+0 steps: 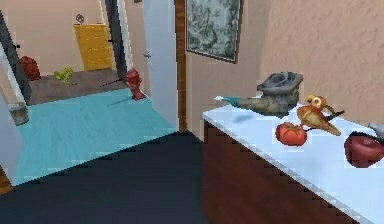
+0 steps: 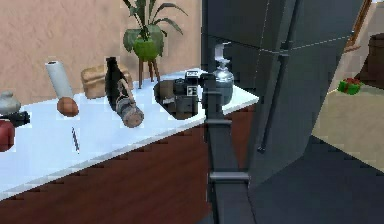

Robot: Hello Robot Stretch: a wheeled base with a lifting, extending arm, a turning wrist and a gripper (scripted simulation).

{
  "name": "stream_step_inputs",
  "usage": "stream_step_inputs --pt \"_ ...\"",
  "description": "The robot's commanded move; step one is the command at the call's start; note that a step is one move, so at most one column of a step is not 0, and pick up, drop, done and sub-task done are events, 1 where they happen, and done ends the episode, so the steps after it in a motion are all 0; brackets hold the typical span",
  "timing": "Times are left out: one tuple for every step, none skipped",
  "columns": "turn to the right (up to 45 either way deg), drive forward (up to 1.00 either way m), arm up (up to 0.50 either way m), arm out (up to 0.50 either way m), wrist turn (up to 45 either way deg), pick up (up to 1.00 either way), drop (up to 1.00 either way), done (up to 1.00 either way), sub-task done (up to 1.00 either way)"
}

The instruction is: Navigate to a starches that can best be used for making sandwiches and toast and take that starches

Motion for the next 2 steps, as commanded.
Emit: stream_step_inputs --pt "0.0 0.00 0.08 0.00 0.0 0.00 0.00 0.00 0.00" --pt "0.0 0.00 0.00 0.00 0.0 0.00 0.00 1.00 0.00"
